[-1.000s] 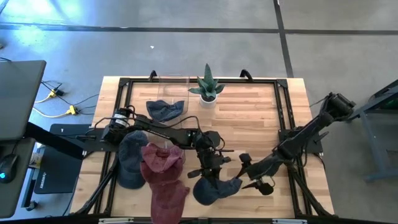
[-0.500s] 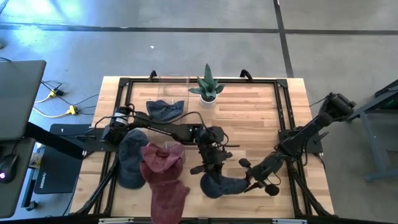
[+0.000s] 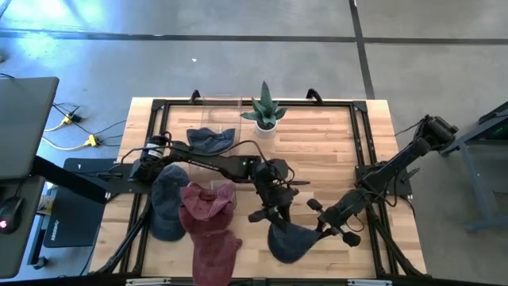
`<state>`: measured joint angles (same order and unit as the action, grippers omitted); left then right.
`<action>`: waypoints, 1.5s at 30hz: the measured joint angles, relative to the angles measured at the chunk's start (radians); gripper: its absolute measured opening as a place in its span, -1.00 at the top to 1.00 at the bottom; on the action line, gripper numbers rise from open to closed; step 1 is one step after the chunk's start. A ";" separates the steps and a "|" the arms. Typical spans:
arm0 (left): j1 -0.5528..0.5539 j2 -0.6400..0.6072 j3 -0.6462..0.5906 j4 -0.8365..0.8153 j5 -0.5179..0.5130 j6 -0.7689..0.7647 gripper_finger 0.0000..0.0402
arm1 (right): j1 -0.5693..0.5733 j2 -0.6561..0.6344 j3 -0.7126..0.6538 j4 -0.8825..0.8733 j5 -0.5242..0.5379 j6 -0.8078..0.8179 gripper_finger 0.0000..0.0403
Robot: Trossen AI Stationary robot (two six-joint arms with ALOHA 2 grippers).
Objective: Pick & Place hat
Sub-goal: Put the right blue cap into the top transparent bin
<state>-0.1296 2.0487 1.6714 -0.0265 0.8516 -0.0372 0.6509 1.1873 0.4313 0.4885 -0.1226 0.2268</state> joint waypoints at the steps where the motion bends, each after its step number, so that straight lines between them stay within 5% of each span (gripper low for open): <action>1: 0.002 0.000 0.000 0.011 -0.010 -0.027 0.33 | -0.005 0.000 0.000 -0.003 0.000 0.000 0.94; 11: -0.002 0.000 0.000 0.023 -0.177 -0.136 -0.30 | -0.037 0.000 0.000 -0.042 0.000 -0.012 0.95; 21: -0.001 0.044 -0.003 -0.002 -0.212 -0.289 -0.33 | -0.037 0.000 0.000 -0.045 0.000 -0.023 0.95; 31: -0.002 0.068 -0.001 0.048 -0.073 -0.363 -0.33 | -0.037 0.000 0.000 -0.052 -0.001 -0.026 0.96; 37: -0.001 0.068 0.000 0.111 -0.042 -0.422 -0.15 | -0.037 0.000 0.000 -0.053 -0.001 -0.026 0.97; 45: -0.001 0.068 -0.001 0.106 -0.050 -0.438 0.41 | -0.037 0.000 0.000 -0.054 -0.001 -0.030 0.93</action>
<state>-0.1307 2.1162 1.6707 0.0792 0.8017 -0.4754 0.6140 1.1877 0.4316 0.4347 -0.1234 0.1967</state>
